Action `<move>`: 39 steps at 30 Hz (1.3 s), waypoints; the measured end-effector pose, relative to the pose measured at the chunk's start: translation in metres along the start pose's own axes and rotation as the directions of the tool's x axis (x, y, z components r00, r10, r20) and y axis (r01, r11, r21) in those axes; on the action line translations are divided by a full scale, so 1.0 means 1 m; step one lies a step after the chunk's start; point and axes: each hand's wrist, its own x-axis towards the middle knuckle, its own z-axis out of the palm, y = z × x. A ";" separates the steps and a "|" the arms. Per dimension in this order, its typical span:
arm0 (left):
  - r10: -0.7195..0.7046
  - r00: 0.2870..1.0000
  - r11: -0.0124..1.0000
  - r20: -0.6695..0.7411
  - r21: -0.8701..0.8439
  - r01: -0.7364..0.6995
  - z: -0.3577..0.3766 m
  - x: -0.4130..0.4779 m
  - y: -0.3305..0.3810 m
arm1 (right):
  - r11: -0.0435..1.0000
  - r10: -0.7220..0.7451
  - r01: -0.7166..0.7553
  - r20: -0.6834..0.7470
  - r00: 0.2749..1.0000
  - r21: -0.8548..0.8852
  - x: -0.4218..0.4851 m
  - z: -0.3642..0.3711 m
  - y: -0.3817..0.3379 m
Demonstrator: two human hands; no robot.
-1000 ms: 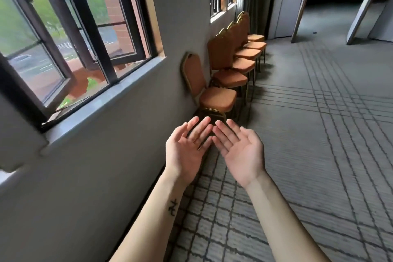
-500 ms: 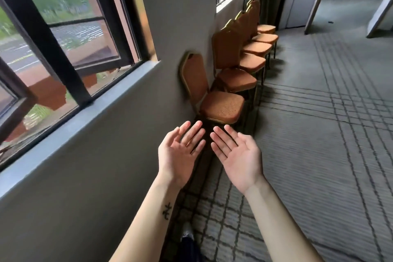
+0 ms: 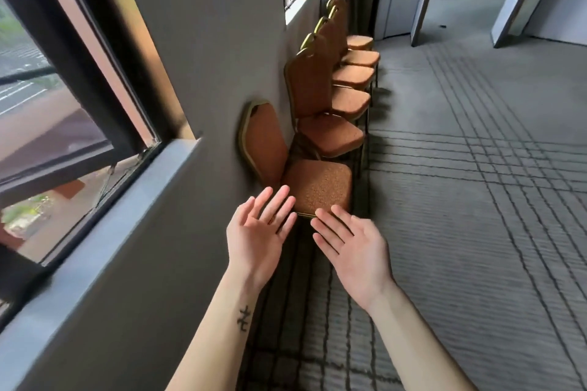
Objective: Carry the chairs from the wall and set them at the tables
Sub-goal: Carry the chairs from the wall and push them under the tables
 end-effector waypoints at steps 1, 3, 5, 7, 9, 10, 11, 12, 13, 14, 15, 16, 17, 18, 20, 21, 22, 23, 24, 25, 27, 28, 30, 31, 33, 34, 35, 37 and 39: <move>-0.005 1.000 1.000 -0.003 -0.006 0.005 0.000 0.019 0.001 | 1.000 0.001 -0.001 -0.009 1.000 -0.007 0.020 0.003 -0.002; -0.024 1.000 1.000 -0.012 -0.005 0.024 0.004 0.050 0.003 | 0.999 0.013 -0.013 0.001 1.000 -0.030 0.053 0.011 -0.010; -0.027 0.999 1.000 -0.042 -0.012 0.026 0.002 0.089 0.003 | 0.999 0.012 -0.012 0.009 1.000 -0.044 0.096 0.015 -0.020; -0.027 0.996 1.000 -0.084 -0.012 0.026 0.005 0.128 0.006 | 1.000 0.013 -0.013 0.023 1.000 -0.021 0.141 0.019 -0.033; -0.016 0.995 1.000 -0.100 0.013 0.018 0.011 0.168 0.008 | 1.000 0.025 -0.025 0.045 0.999 -0.008 0.192 0.022 -0.043; -0.003 0.994 1.000 -0.112 0.026 0.006 0.015 0.188 0.011 | 0.999 0.032 -0.032 0.046 0.998 -0.006 0.219 0.026 -0.047; 0.006 0.993 0.999 -0.122 0.036 -0.002 0.017 0.205 0.014 | 0.999 0.046 -0.045 0.043 0.998 -0.010 0.241 0.029 -0.049; 0.019 0.991 0.999 -0.134 0.034 -0.015 0.022 0.226 0.019 | 0.998 0.067 -0.065 0.052 0.996 -0.023 0.268 0.037 -0.052; 0.045 0.989 0.999 -0.141 0.035 -0.040 0.027 0.247 0.024 | 0.996 0.085 -0.083 0.063 0.994 -0.032 0.293 0.046 -0.056; 0.059 0.986 0.998 -0.154 0.024 -0.056 0.033 0.263 0.031 | 0.994 0.108 -0.106 0.059 0.992 -0.038 0.313 0.055 -0.060; 0.072 0.984 0.997 -0.160 0.022 -0.069 0.038 0.278 0.037 | 0.991 0.126 -0.123 0.062 0.990 -0.052 0.332 0.065 -0.062; 0.082 0.983 0.997 -0.164 0.021 -0.080 0.044 0.296 0.044 | 0.988 0.145 -0.140 0.078 0.986 -0.063 0.351 0.075 -0.067; 0.091 0.981 0.996 -0.170 0.018 -0.089 0.046 0.311 0.050 | 0.987 0.151 -0.145 0.089 0.985 -0.074 0.366 0.082 -0.070; 0.097 0.978 0.995 -0.187 0.005 -0.098 0.050 0.328 0.056 | 0.985 0.160 -0.153 0.090 0.983 -0.082 0.381 0.089 -0.074; 0.102 0.971 0.994 -0.215 -0.008 -0.107 0.055 0.363 0.064 | 0.978 0.187 -0.177 0.092 0.978 -0.108 0.414 0.101 -0.082; 0.107 0.969 0.994 -0.224 -0.004 -0.110 0.057 0.377 0.069 | 0.977 0.190 -0.178 0.094 0.977 -0.118 0.426 0.105 -0.083; 0.110 0.965 0.993 -0.236 -0.005 -0.114 0.057 0.396 0.073 | 0.975 0.191 -0.179 0.086 0.978 -0.132 0.444 0.109 -0.083; 0.101 0.963 0.994 -0.250 -0.009 -0.106 0.056 0.421 0.078 | 0.972 0.203 -0.192 0.076 0.976 -0.136 0.469 0.113 -0.083; 0.099 0.962 0.994 -0.256 -0.010 -0.105 0.056 0.437 0.083 | 0.970 0.211 -0.201 0.070 0.975 -0.137 0.485 0.118 -0.083; 0.105 0.960 0.994 -0.259 -0.006 -0.110 0.056 0.452 0.087 | 0.970 0.215 -0.205 0.069 0.974 -0.133 0.500 0.123 -0.082; 0.112 0.960 0.993 -0.257 -0.004 -0.117 0.052 0.494 0.099 | 0.968 0.220 -0.210 0.062 0.974 -0.137 0.541 0.135 -0.079; 0.114 0.960 0.993 -0.258 0.002 -0.118 0.048 0.515 0.105 | 0.966 0.222 -0.213 0.051 0.974 -0.144 0.561 0.142 -0.076; 0.125 0.960 0.992 -0.249 0.026 -0.123 0.040 0.556 0.117 | 0.962 0.230 -0.223 0.026 0.973 -0.156 0.602 0.156 -0.070; 0.131 0.960 0.991 -0.249 0.040 -0.125 0.036 0.577 0.122 | 0.960 0.233 -0.229 0.010 0.972 -0.161 0.622 0.164 -0.065; 0.116 0.958 0.993 -0.264 0.062 -0.103 0.025 0.621 0.134 | 0.956 0.250 -0.252 -0.036 0.968 -0.152 0.664 0.177 -0.052; 0.101 0.954 0.995 -0.284 0.054 -0.090 0.019 0.642 0.142 | 0.952 0.264 -0.269 -0.054 0.963 -0.148 0.686 0.183 -0.045; 0.095 0.948 0.995 -0.303 0.050 -0.084 0.014 0.656 0.147 | 0.949 0.273 -0.279 -0.059 0.960 -0.146 0.699 0.188 -0.040; 0.065 0.940 0.997 -0.336 0.064 -0.046 0.005 0.692 0.159 | 0.942 0.295 -0.305 -0.087 0.952 -0.140 0.734 0.199 -0.028; 0.034 0.925 0.997 -0.378 0.082 -0.004 0.005 0.712 0.171 | 0.942 0.306 -0.317 -0.108 0.946 -0.110 0.756 0.208 -0.022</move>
